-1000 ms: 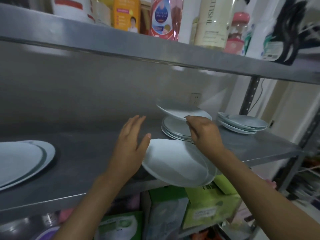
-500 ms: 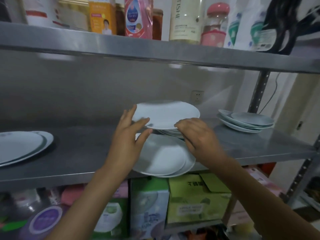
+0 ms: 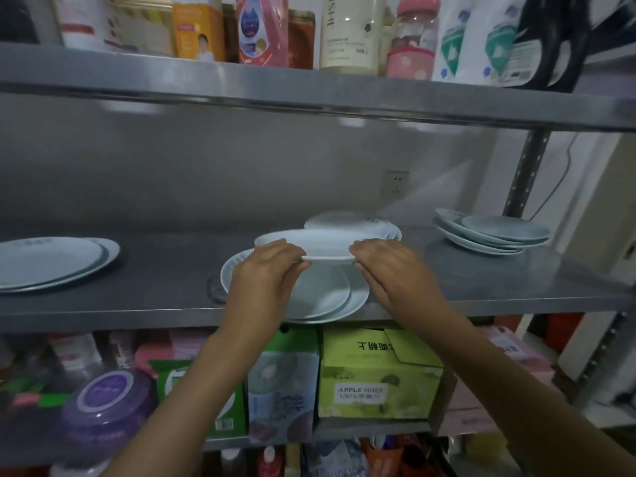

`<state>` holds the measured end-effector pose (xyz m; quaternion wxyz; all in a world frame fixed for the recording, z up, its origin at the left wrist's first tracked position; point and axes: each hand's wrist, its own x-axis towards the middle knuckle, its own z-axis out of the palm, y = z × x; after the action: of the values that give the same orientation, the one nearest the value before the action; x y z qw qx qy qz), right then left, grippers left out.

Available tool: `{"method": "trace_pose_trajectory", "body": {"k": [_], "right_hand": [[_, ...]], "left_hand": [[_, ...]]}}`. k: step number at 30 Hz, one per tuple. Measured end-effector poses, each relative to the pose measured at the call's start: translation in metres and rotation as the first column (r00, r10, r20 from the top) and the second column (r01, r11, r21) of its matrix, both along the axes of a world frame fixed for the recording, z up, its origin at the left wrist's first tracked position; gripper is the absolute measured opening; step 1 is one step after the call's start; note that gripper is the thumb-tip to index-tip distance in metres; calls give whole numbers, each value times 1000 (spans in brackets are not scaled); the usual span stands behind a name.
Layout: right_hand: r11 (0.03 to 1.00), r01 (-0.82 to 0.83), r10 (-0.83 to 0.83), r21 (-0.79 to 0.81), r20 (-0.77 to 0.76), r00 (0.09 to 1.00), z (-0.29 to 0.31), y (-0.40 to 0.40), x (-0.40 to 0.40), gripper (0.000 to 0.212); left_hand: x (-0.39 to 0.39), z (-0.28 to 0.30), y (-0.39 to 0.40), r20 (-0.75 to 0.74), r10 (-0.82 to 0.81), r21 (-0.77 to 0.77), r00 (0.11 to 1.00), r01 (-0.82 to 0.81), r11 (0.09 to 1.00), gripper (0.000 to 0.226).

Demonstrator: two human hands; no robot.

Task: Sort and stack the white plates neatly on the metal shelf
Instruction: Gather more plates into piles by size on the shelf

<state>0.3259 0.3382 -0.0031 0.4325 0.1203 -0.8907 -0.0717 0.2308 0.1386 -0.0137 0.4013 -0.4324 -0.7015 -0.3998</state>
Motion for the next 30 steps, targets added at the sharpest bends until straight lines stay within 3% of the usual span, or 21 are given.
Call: {"method": "trace_pose_trajectory", "body": {"k": [2, 5, 16, 23, 30], "right_hand": [[999, 25, -25, -29, 22, 999, -9, 8, 4, 33], [980, 53, -47, -192, 39, 998, -22, 26, 11, 41], [865, 21, -113, -502, -152, 982, -44, 55, 7, 33], [825, 33, -155, -563, -169, 973, -44, 51, 4, 31], [801, 83, -179, -593, -104, 978, -48, 39, 0, 29]], "left_hand": [[4, -9, -3, 16, 0, -21, 1000, 0, 1000, 12], [7, -22, -9, 67, -32, -30, 997, 34, 999, 17], [23, -39, 0, 95, -40, -167, 995, 55, 984, 11], [22, -43, -4, 188, -9, -138, 982, 35, 990, 6], [16, -36, -14, 251, 69, -322, 966, 16, 947, 9]]}}
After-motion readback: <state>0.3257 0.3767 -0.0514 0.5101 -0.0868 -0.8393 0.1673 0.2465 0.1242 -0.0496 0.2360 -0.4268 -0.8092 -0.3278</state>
